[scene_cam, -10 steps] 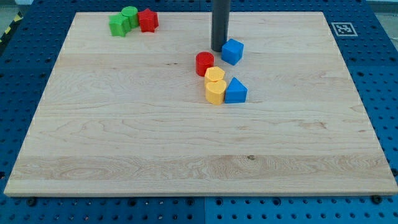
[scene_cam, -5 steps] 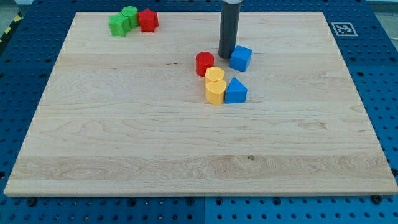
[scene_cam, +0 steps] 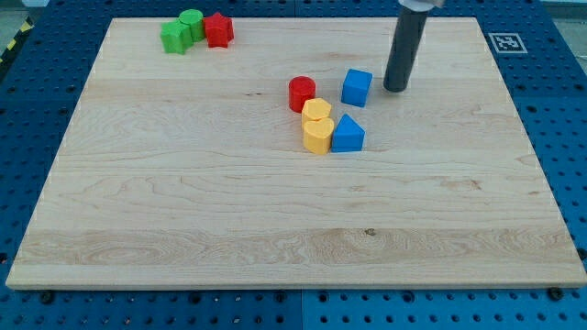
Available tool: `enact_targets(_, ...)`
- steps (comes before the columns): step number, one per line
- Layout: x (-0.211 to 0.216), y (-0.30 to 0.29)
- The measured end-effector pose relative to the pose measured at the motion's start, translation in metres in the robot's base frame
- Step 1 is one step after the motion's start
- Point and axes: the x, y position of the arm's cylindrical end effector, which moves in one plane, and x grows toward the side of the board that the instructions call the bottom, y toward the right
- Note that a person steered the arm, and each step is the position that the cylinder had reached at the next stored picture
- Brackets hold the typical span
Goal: Move the blue cube to the right of the red circle
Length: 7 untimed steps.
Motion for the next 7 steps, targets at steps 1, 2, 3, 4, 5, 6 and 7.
enact_targets(1, 0.002, -0.016)
enact_targets(2, 0.002, -0.048)
enact_targets(3, 0.002, -0.062)
enact_targets(4, -0.007, -0.057)
enact_targets(5, -0.038, -0.061)
enact_targets(6, -0.047, -0.083)
enact_targets(7, -0.042, -0.091)
